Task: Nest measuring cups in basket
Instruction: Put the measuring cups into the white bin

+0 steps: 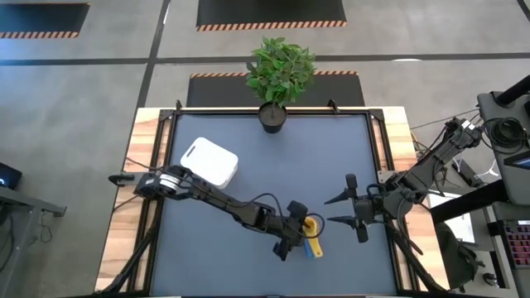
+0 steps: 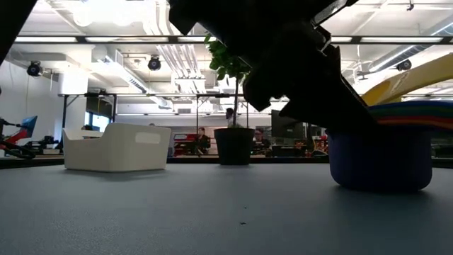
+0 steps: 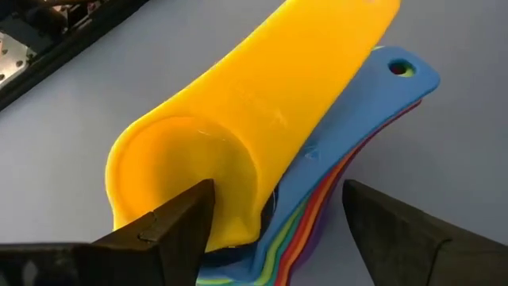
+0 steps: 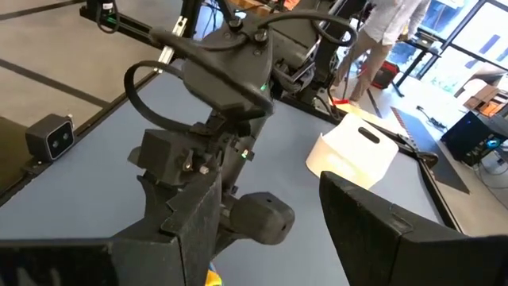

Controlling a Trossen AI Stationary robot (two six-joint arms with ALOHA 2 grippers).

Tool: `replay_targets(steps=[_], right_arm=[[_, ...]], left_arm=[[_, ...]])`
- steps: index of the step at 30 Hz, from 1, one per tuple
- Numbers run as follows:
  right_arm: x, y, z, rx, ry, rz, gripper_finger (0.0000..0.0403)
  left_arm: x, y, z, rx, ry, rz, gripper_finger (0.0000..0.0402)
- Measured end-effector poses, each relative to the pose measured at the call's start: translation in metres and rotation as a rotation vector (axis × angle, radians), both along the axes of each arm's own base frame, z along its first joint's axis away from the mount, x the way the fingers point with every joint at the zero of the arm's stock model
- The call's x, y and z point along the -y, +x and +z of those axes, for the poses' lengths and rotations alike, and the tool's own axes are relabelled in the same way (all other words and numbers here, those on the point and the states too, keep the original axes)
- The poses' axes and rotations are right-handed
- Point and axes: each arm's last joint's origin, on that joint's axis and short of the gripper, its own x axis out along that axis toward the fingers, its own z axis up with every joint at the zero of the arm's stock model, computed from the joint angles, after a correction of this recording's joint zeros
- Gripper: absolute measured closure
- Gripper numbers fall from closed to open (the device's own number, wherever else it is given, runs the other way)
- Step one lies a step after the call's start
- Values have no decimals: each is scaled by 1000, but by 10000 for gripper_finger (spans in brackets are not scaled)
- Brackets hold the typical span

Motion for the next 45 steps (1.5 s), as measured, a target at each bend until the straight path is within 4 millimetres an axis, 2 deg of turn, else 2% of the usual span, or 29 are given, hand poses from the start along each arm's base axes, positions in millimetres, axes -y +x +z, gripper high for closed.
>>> replay_targets(steps=[7, 15, 21, 28, 34, 45], right_arm=[[0, 0, 0, -2, 0, 0, 199], [0, 0, 0, -3, 1, -1, 199], [0, 0, 0, -2, 1, -1, 199], [0, 0, -1, -4, -3, -2, 199], [0, 0, -1, -3, -4, -6, 199], [0, 0, -1, -3, -8, -9, 199]], left_arm=[[1, -2, 15, 31, -24, 9, 143], [2, -4, 15, 25, -1, -12, 143], [4, -3, 5, 2, 32, -36, 144], [5, -4, 1, -12, 44, -40, 163], [8, -7, 6, -11, 103, -12, 175], [11, -6, 11, -13, 199, -102, 176]])
